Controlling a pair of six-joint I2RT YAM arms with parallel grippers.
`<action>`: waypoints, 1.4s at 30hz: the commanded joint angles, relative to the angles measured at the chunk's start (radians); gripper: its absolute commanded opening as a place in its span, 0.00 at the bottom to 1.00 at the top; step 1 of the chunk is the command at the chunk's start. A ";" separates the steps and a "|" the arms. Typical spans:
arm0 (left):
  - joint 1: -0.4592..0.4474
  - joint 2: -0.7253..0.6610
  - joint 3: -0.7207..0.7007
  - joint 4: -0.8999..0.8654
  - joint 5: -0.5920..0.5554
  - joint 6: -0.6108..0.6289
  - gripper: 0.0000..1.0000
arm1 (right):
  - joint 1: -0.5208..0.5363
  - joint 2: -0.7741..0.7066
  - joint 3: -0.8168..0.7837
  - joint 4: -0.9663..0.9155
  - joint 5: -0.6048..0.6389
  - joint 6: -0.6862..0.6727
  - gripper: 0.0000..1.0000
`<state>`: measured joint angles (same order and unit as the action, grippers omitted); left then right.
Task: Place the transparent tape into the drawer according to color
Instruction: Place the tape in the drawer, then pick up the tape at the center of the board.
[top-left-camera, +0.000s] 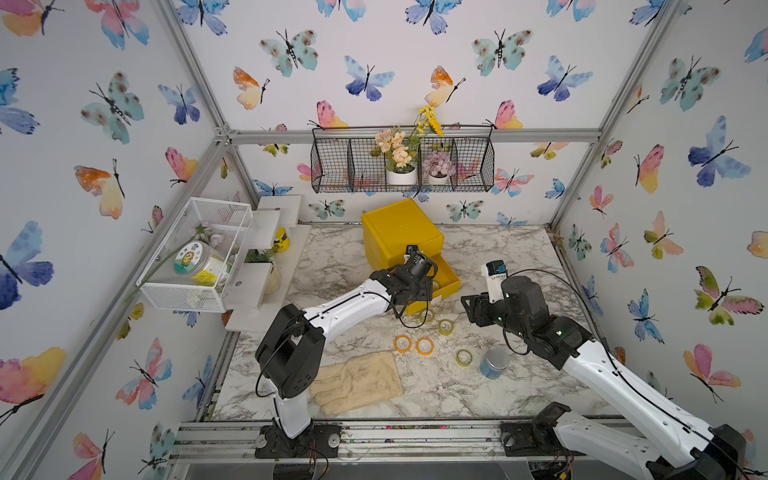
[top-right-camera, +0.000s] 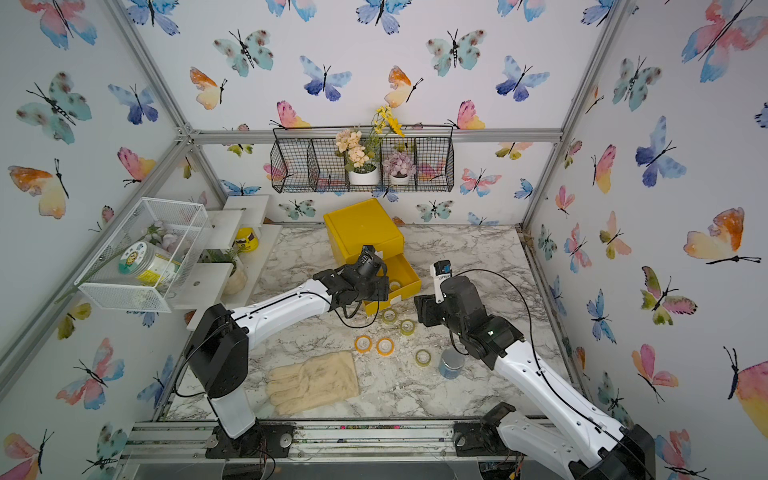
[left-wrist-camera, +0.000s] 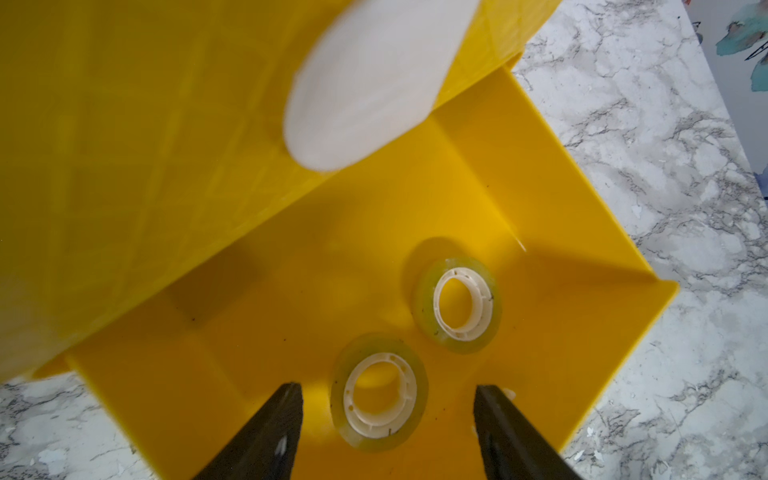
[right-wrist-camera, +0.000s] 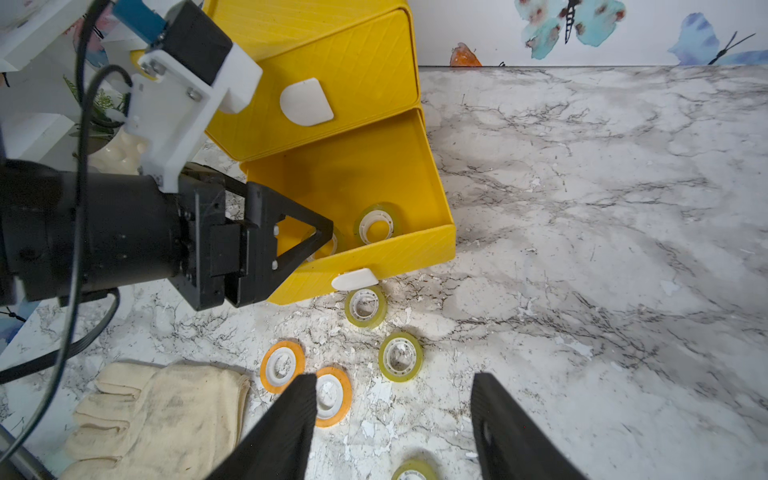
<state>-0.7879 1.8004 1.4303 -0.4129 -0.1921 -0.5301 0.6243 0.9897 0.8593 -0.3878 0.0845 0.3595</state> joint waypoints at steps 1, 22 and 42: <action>0.005 -0.025 0.024 -0.026 0.022 0.012 0.73 | 0.004 -0.023 -0.010 -0.040 -0.023 0.016 0.64; -0.059 -0.649 -0.586 0.021 -0.034 -0.127 1.00 | 0.111 0.022 -0.239 -0.071 -0.357 0.083 0.59; -0.058 -0.704 -0.699 0.027 -0.046 -0.162 0.99 | 0.186 0.173 -0.307 -0.099 0.054 0.309 0.60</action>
<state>-0.8463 1.0882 0.7399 -0.3977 -0.2081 -0.6865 0.8135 1.1248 0.5716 -0.4812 0.0284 0.6365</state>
